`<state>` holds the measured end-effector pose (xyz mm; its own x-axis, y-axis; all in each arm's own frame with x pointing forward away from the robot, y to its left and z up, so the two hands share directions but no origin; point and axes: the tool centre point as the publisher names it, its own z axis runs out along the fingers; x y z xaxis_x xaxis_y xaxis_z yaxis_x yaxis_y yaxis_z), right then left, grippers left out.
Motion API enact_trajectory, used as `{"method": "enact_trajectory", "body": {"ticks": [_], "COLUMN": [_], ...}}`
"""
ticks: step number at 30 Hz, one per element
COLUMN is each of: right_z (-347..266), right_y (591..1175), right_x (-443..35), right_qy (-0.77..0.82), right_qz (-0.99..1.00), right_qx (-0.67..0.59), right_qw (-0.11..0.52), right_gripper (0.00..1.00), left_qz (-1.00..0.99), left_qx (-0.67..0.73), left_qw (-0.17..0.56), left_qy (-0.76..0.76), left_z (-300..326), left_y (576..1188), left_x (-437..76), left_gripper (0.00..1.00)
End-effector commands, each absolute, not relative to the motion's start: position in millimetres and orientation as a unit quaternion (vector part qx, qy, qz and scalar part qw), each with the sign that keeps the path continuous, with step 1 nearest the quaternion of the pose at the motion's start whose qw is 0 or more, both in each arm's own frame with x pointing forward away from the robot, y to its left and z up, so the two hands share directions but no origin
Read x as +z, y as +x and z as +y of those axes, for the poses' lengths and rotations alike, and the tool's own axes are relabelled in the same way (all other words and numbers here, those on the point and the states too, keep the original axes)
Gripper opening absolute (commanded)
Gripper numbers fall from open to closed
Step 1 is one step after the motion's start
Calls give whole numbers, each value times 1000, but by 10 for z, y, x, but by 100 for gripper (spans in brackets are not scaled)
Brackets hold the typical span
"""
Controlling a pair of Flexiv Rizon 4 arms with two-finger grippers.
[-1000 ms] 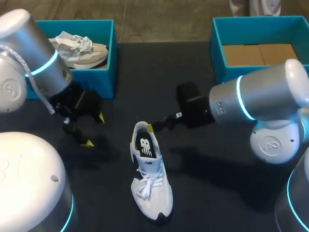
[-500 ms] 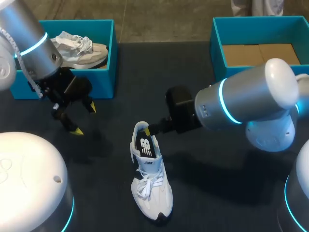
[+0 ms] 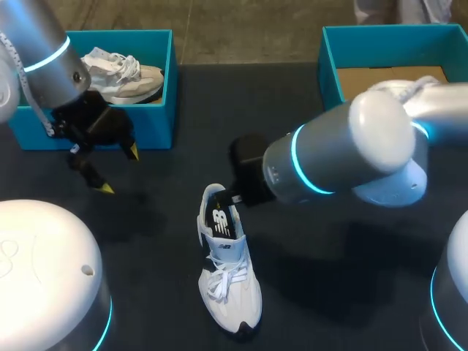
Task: Take the shoe out of the shoebox, open the shoe tongue, remove and reinsert the insole, then place the shoe into the shoebox
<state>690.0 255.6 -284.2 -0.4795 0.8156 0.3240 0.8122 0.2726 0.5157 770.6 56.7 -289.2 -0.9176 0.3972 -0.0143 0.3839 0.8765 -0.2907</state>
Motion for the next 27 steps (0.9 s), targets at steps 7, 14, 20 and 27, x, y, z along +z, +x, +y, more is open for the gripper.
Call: {"method": "enact_trajectory", "body": {"ticks": [7,14,20,27], "right_z": [2765,2864,2864,2864], "right_y": [6882,6924,6924,6924], "right_x": [-3010,-3093,-3093,-3093], "right_qy": [551,555,555,555], "right_qz": [791,794,794,794], "right_qx": [251,236,236,236], "right_qw": [89,83,83,83], "right_gripper": [0,0,0,0], "left_qz": [-966,-967,-967,-967], "left_qx": [156,169,169,169], "left_qw": [22,21,21,21], "left_qy": [-204,-191,-191,-191], "left_z": [749,833,833,833], "left_y": [7804,7897,7897,7897], "left_x": [-2824,-2763,-2763,-2763], "left_gripper": [100,100,100,100]}}
